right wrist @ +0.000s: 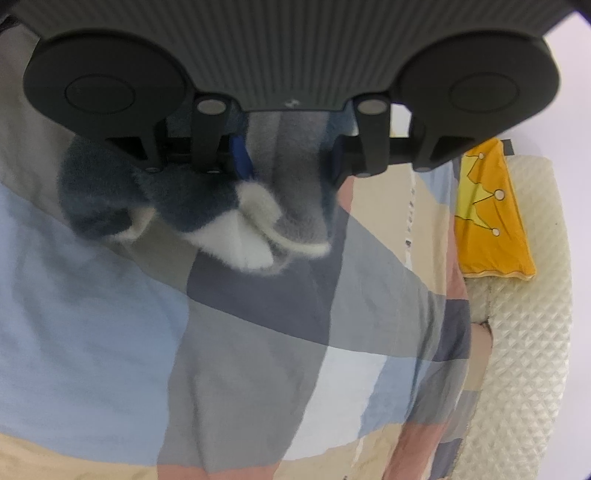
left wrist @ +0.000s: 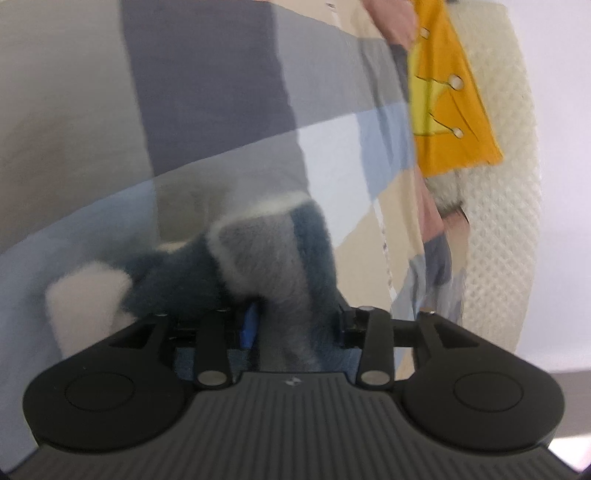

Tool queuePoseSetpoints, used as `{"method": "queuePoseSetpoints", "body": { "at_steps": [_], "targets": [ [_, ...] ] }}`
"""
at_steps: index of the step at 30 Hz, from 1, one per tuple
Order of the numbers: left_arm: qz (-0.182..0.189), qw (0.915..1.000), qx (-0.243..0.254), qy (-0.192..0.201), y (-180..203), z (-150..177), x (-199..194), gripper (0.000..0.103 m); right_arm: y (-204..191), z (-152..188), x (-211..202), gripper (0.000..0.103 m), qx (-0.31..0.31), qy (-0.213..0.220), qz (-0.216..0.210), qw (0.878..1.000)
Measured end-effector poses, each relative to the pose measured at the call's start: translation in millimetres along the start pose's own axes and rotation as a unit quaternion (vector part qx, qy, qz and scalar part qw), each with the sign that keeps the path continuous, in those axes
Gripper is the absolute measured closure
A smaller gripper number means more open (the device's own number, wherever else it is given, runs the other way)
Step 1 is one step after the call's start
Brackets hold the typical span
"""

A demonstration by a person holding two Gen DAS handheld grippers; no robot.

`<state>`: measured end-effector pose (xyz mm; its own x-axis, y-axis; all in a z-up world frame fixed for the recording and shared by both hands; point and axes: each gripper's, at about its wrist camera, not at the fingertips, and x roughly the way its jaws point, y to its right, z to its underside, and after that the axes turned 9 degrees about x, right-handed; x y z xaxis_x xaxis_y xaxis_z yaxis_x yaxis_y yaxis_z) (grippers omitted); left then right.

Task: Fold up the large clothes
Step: 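Lay the fold down, open both grippers and withdraw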

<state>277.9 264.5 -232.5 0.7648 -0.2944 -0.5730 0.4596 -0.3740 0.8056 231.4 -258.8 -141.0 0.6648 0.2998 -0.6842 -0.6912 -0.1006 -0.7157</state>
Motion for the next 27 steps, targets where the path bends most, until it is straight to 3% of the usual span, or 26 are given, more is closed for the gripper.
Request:
{"method": "queuePoseSetpoints", "body": {
  "at_steps": [1,3,4,9,13,15,17,21,23,25,27],
  "targets": [
    [0.004,0.9999,0.011,-0.002,2.0,0.1,-1.9,0.05,-0.9,0.6,-0.6,0.05,-0.003,-0.001,-0.005,1.0],
    [0.026,0.9991,0.033,-0.006,7.0,2.8,-6.7,0.027,-2.9,2.4,-3.0,0.031,-0.011,-0.008,-0.024,1.0],
    [0.04,0.998,0.047,-0.01,10.7,4.5,-9.2,0.021,-4.5,3.9,-3.8,0.02,-0.017,-0.015,-0.04,0.999],
    [0.066,0.9883,0.136,-0.02,39.6,24.1,-21.8,0.017,-16.1,23.3,-8.4,0.017,-0.065,-0.056,-0.078,0.993],
    [0.066,0.9713,0.227,-0.028,65.5,54.9,-25.2,0.017,-23.1,53.8,-5.4,0.017,-0.135,-0.101,-0.084,0.982],
    [0.065,0.9562,0.284,-0.031,77.8,75.5,-23.9,0.017,-29.7,71.7,-2.7,0.017,-0.197,-0.126,-0.092,0.968],
    [0.05,0.9341,0.352,-0.031,90.7,99.6,-17.6,0.017,-35.2,88.3,-3.8,0.018,-0.267,-0.123,-0.094,0.951],
    [-0.013,0.8699,0.493,0.006,107.2,141.8,-5.4,0.017,-41.1,113.1,-5.9,0.024,-0.414,-0.06,-0.084,0.904],
    [-0.037,0.849,0.526,0.04,106.5,151.1,-0.5,0.017,-42.2,118.3,-5.1,0.027,-0.464,-0.028,-0.076,0.882],
    [-0.055,0.8354,0.544,0.059,104.3,152.5,6.4,0.017,-42.7,123.4,-5.3,0.03,-0.506,0.009,-0.071,0.859],
    [-0.064,0.8337,0.544,0.067,99.7,145.7,13.9,0.017,-46.1,127.1,-1.8,0.03,-0.543,0.03,-0.076,0.836]
  ]
}}
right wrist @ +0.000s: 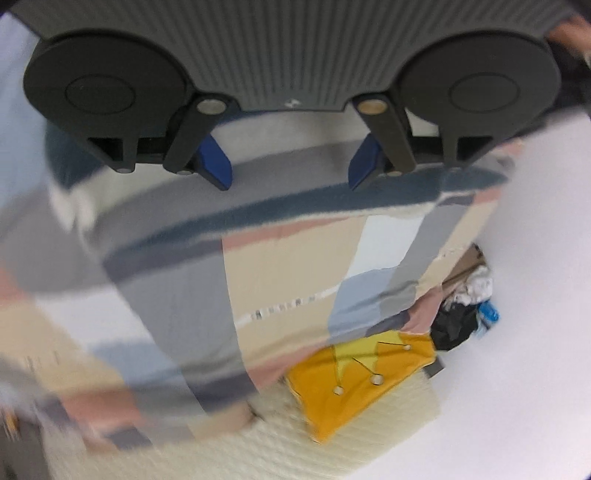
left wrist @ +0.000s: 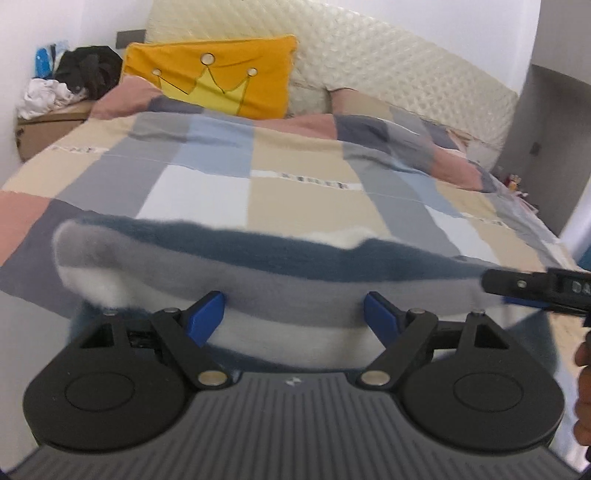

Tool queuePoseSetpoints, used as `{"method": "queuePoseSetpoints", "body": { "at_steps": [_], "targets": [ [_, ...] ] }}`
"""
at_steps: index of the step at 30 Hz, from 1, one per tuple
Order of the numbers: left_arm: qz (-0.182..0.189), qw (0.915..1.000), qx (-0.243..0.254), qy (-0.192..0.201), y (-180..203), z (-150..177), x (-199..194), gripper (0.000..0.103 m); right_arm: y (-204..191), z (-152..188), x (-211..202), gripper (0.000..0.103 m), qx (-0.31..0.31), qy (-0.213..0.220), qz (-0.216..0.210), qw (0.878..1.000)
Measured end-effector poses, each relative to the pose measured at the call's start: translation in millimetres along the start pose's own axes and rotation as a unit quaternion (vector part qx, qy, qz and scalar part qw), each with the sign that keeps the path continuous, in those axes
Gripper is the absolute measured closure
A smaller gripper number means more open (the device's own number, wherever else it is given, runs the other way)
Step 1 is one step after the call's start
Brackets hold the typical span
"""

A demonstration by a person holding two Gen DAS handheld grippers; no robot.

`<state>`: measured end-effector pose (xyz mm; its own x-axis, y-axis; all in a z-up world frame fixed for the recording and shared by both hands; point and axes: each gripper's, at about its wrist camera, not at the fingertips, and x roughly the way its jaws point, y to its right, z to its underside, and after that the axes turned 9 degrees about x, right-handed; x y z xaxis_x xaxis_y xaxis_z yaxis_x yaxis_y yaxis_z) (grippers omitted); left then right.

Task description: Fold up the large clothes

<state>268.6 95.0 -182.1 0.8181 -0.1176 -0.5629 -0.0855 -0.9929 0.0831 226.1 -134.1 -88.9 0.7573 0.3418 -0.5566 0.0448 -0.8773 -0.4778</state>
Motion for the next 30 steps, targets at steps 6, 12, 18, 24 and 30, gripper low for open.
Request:
{"method": "queuePoseSetpoints", "body": {
  "at_steps": [6,12,18,24,30],
  "targets": [
    [0.002,0.9988,-0.049,-0.003,-37.4,-2.0,28.9,0.017,7.9,-4.7,23.1,0.034,-0.034,0.011,0.023,0.999],
    [0.016,0.9964,-0.082,-0.017,-66.7,-7.2,57.5,0.017,14.8,-3.3,46.2,0.034,-0.047,0.0,0.041,0.998],
    [0.025,0.9944,-0.091,-0.048,-78.8,-8.2,84.8,0.017,22.7,2.1,70.8,0.034,-0.054,-0.007,0.052,0.997],
    [0.026,0.9942,-0.084,-0.062,-79.2,-9.9,95.5,0.016,25.3,6.1,82.8,0.034,-0.063,-0.012,0.057,0.996],
    [0.016,0.9957,-0.074,-0.054,-72.4,-16.8,85.4,0.016,25.5,3.4,77.7,0.033,-0.046,-0.002,0.052,0.998]
  ]
}}
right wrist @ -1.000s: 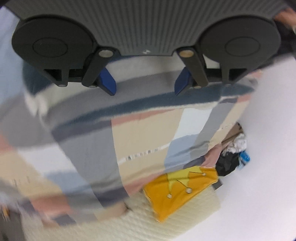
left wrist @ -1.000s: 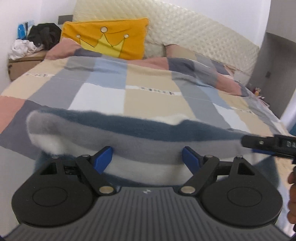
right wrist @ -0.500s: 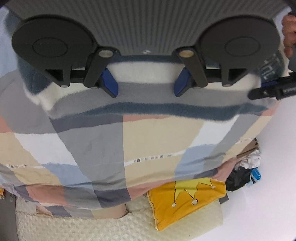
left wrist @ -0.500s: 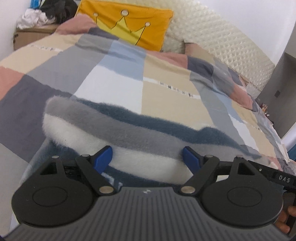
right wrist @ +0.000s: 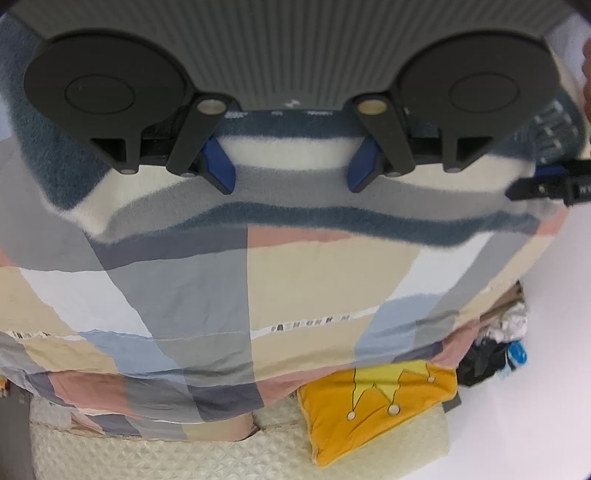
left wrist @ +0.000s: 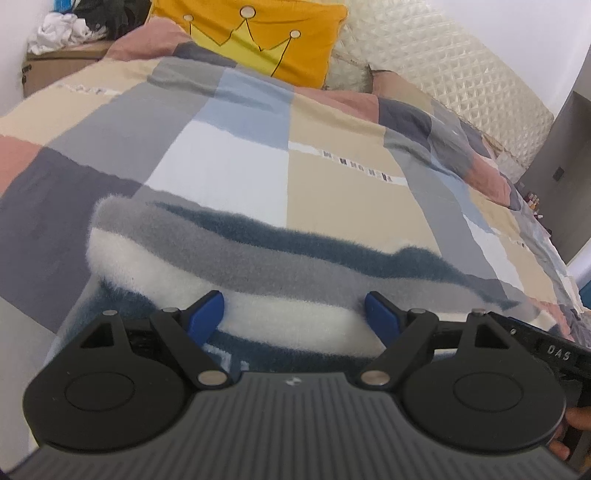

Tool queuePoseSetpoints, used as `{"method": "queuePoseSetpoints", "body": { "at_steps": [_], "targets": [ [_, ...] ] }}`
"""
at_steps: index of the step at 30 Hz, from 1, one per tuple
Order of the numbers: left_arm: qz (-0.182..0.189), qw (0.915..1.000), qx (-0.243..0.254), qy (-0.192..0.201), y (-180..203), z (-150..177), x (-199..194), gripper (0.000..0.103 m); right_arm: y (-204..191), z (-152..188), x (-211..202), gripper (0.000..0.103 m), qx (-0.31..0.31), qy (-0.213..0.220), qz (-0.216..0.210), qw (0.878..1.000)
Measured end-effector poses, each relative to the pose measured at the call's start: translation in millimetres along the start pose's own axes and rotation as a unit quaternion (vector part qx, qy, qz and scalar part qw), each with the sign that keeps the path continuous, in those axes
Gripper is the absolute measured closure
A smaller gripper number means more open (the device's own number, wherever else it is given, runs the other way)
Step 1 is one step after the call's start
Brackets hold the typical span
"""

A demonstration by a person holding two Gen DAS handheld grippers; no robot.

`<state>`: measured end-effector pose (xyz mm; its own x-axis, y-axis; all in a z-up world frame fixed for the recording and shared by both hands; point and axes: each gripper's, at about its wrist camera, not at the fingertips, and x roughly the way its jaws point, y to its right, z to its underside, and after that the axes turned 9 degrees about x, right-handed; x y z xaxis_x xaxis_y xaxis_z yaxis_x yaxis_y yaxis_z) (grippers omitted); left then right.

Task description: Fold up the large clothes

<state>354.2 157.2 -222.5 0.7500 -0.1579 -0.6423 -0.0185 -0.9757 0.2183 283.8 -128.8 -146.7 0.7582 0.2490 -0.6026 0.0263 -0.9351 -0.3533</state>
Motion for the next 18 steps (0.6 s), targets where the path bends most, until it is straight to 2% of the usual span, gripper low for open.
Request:
{"method": "queuePoseSetpoints", "body": {
  "at_steps": [5,11,18],
  "targets": [
    [-0.021,0.9993,0.031,0.004,17.1,-10.9,-8.7,0.016,-8.5,-9.0,-12.3,0.03,0.02,0.019,-0.028,0.999],
    [-0.03,0.9972,0.068,0.01,34.9,-24.5,-12.4,0.016,-39.4,-18.5,-2.6,0.031,-0.022,0.016,-0.028,0.999],
    [-0.038,0.9968,0.063,-0.032,26.8,-33.5,14.2,0.016,-63.7,-20.6,26.6,0.032,-0.06,-0.007,-0.008,0.998]
  ]
}}
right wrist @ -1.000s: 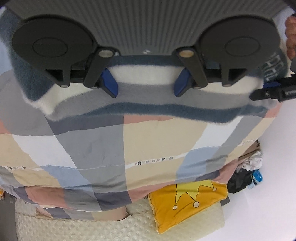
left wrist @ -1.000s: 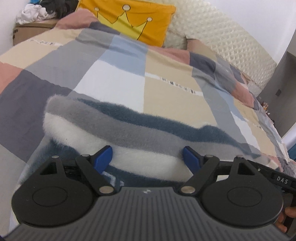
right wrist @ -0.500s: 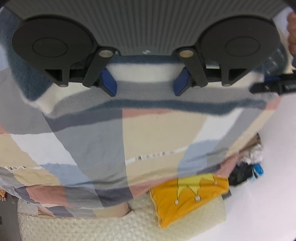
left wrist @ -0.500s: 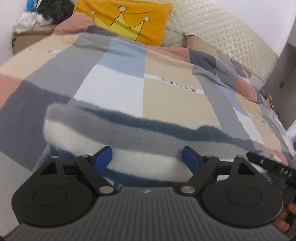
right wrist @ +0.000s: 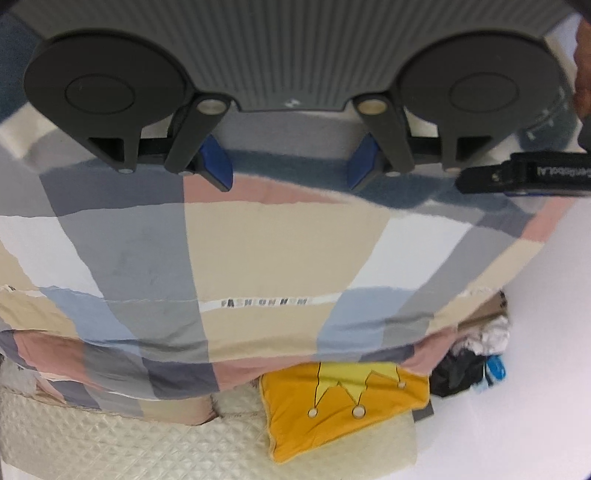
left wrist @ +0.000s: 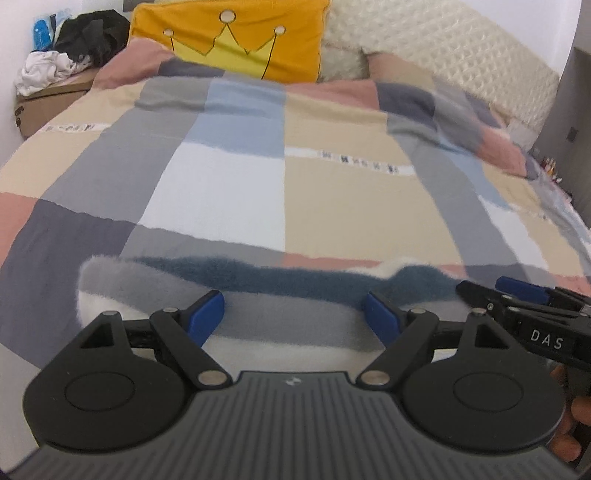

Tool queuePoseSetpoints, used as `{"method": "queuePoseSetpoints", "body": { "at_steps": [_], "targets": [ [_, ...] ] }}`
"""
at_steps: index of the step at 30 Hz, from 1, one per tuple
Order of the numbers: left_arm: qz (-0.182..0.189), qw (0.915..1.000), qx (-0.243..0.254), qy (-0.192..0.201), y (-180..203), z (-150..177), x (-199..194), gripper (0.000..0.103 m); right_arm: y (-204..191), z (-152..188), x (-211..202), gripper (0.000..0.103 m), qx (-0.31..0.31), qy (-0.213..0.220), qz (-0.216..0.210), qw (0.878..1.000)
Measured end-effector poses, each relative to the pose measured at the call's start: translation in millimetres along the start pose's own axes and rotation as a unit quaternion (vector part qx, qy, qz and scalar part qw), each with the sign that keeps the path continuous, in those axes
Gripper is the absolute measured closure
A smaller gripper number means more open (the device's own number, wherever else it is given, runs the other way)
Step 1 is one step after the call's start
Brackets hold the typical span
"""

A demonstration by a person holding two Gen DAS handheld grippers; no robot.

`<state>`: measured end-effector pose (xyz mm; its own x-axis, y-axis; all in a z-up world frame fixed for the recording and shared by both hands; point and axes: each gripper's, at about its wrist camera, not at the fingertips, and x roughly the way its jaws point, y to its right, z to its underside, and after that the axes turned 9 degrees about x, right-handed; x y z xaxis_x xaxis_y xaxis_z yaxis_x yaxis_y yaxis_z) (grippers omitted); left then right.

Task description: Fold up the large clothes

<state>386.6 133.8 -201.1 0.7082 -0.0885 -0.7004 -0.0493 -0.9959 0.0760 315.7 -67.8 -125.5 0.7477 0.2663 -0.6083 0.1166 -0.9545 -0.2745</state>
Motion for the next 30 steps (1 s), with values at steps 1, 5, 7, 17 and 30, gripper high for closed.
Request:
{"method": "queuePoseSetpoints", "body": {
  "at_steps": [1,5,7,17,30],
  "targets": [
    [0.002,1.0,-0.003,-0.007,-1.8,0.6,4.8,0.016,0.0,1.3,3.5,0.033,0.0,-0.004,0.002,1.0],
    [0.02,0.9988,-0.029,-0.033,-14.6,5.8,27.4,0.015,3.2,8.2,18.1,0.033,0.002,-0.027,0.005,1.0],
    [0.025,0.9985,-0.034,-0.034,-18.5,9.9,34.1,0.015,3.0,12.9,24.4,0.033,-0.01,-0.03,0.006,0.999],
    [0.01,0.9993,-0.022,-0.027,-10.2,11.2,31.7,0.014,6.0,14.0,30.0,0.033,-0.003,-0.032,0.002,0.999],
    [-0.033,0.9983,-0.042,0.024,-32.9,17.0,-21.3,0.014,55.4,-2.7,-20.9,0.033,0.021,0.024,0.079,0.996]
  ]
}}
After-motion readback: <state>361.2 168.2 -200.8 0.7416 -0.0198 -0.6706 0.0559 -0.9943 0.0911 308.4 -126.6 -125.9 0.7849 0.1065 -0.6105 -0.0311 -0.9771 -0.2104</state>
